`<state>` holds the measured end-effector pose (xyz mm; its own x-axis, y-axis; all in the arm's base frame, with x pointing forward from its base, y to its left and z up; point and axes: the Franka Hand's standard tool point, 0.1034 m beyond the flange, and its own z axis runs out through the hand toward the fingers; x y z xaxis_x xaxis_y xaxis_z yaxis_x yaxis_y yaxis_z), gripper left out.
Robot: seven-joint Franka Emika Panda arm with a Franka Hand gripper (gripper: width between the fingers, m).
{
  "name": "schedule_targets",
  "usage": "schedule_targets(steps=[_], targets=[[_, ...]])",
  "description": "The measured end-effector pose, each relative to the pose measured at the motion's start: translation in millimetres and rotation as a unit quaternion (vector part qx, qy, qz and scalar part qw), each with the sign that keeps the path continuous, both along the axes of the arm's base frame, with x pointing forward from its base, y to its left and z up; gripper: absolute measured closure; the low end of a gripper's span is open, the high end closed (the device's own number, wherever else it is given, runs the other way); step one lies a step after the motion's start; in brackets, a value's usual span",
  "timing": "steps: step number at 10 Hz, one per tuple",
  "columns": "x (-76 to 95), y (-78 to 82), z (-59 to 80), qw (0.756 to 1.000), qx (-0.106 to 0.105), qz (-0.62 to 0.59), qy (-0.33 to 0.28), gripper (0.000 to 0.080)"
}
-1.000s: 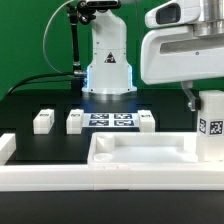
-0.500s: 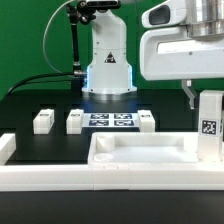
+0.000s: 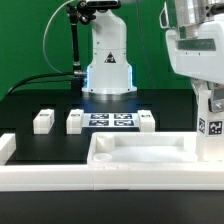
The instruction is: Assemble desk
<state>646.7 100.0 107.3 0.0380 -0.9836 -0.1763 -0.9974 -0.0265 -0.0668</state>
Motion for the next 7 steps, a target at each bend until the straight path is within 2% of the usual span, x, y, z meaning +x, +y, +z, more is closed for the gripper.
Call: schedule_targets(steps=[1, 3, 4, 5, 6, 7], targets=[[0.0, -0.2, -0.2, 1.000, 0.002, -0.025, 0.004, 0.0508], [-0.1, 0.2, -0.8, 1.000, 0.000, -0.001, 0.000, 0.0508], [1.0, -0.7, -0.9, 0.999, -0.007, 0.042, -0.010, 0.0428], [2.4, 0.9, -0.9, 0.986, -0.018, 0.163, -0.034, 0.0285], [2.8, 3.0, -0.3, 0.968, -0.022, 0.244, -0.049, 0.0193], [2.8, 2.4, -0.5, 0.965, -0.023, 0.257, -0.051, 0.0193]])
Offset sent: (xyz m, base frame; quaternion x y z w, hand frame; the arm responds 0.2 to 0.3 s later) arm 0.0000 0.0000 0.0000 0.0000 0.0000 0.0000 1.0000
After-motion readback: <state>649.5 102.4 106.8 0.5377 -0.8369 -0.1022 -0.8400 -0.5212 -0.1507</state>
